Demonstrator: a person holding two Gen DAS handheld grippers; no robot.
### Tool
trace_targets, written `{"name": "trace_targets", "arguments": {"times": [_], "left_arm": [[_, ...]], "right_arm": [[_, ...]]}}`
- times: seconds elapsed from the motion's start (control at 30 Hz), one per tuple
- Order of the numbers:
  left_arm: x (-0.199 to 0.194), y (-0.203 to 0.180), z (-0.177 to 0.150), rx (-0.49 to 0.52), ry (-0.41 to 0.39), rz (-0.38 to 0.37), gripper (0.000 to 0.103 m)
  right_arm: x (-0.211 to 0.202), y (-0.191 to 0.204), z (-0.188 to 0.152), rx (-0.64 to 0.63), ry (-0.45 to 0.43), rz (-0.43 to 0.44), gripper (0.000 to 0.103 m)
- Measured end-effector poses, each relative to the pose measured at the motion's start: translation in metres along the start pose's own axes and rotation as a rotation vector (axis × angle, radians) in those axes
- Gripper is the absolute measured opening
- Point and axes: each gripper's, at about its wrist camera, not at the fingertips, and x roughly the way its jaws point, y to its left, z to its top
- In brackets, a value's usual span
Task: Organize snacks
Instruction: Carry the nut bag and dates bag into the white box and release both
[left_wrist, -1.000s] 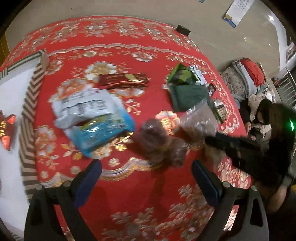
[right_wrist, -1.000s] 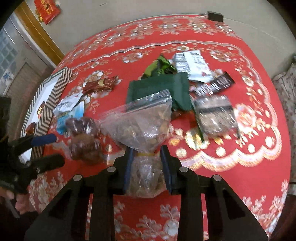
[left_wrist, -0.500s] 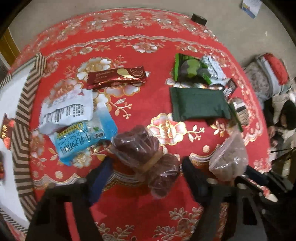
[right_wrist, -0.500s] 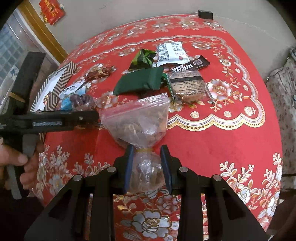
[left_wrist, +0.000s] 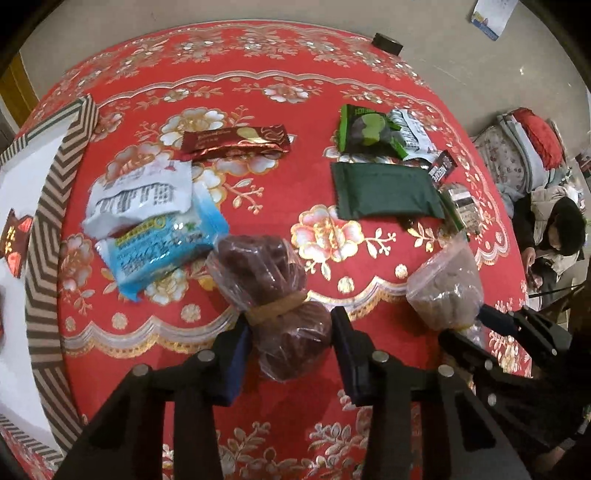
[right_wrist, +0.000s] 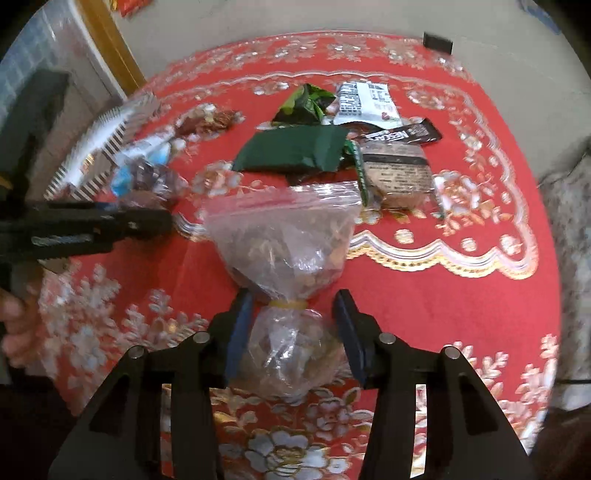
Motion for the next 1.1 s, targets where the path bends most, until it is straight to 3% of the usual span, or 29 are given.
{"name": "trace_targets", "arguments": {"times": [0.03, 0.07, 0.33, 0.63, 0.8, 0.9, 1.07, 1.1], "left_arm": [[-0.004, 0.002, -0.004, 0.006, -0.002, 0.007, 0.044], [-0.006, 0.003, -0.006, 0.011, -0.004, 0.018, 0.044], [-0.017, 0.001, -0.011, 0.039, -0.013, 0.091, 0.044], [-0.026, 0.004, -0.015, 0.051, -0.031, 0.083, 0.044], [-0.028, 0.012, -0.018, 0.046, -0.026, 0.08, 0.044], [-0.028, 0.014, -0.02, 0.05, -0.02, 0.075, 0.044], [-0.031, 0.013, -0.023, 0.07, -0.023, 0.068, 0.044], [-0.032, 0.014, -0.024, 0.072, -0.022, 0.066, 0.044]], "right_arm": [[0.0, 0.0, 0.0, -0.003, -0.001, 0.006, 0.029], [-0.001, -0.001, 0.0, -0.001, 0.0, 0.023, 0.027], [-0.023, 0.003, 0.009, 0.019, -0.056, 0.042, 0.025], [-0.036, 0.009, 0.011, 0.068, -0.086, 0.068, 0.015], [-0.034, 0.012, 0.011, 0.077, -0.079, 0.081, 0.015], [-0.029, 0.011, 0.011, 0.09, -0.08, 0.047, 0.018], [-0.006, 0.013, 0.017, 0.047, 0.003, 0.029, 0.052], [-0.005, 0.014, 0.017, 0.038, 0.01, 0.018, 0.052]]}}
